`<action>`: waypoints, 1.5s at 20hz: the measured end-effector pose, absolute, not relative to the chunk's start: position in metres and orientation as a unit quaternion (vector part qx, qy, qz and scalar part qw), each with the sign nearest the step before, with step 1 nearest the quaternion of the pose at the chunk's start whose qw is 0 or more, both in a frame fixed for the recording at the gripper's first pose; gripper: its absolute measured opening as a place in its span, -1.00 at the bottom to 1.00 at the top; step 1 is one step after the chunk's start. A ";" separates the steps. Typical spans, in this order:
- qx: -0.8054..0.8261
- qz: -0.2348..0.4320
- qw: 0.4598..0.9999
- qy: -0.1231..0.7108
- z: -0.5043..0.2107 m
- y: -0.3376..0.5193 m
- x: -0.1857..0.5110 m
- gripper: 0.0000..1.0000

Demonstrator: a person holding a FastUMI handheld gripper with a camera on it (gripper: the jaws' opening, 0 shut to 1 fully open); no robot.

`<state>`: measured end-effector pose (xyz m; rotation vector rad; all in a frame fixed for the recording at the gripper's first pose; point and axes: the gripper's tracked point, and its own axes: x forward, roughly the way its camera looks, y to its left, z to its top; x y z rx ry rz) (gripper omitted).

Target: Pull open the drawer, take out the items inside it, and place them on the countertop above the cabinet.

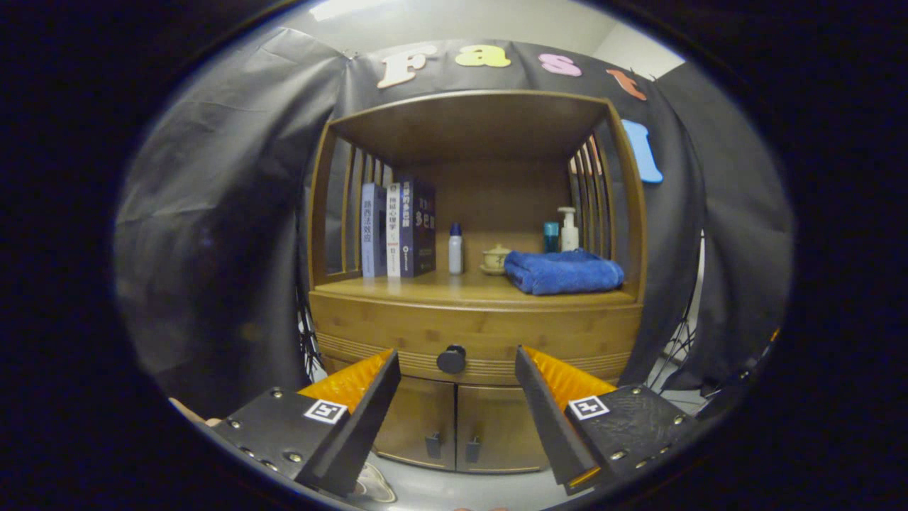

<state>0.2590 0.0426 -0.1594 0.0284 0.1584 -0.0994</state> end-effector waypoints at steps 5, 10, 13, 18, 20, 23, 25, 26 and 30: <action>-0.015 -0.067 0.994 0.086 -0.184 0.044 0.310 0.95; -0.002 -0.092 0.989 0.120 -0.222 0.032 0.346 0.29; 0.020 -0.093 0.987 0.128 -0.231 0.035 0.360 0.07; 0.001 -0.087 0.988 0.125 -0.229 0.040 0.368 0.10; 0.010 -0.100 0.986 0.132 -0.221 0.039 0.353 0.11; 0.004 -0.113 0.985 0.133 -0.232 0.035 0.373 -0.15; -0.005 -0.118 0.983 0.138 -0.235 0.033 0.378 -0.15; 0.000 -0.122 0.983 0.137 -0.234 0.033 0.376 -0.15; 0.015 -0.127 0.979 0.157 -0.238 0.032 0.377 -0.40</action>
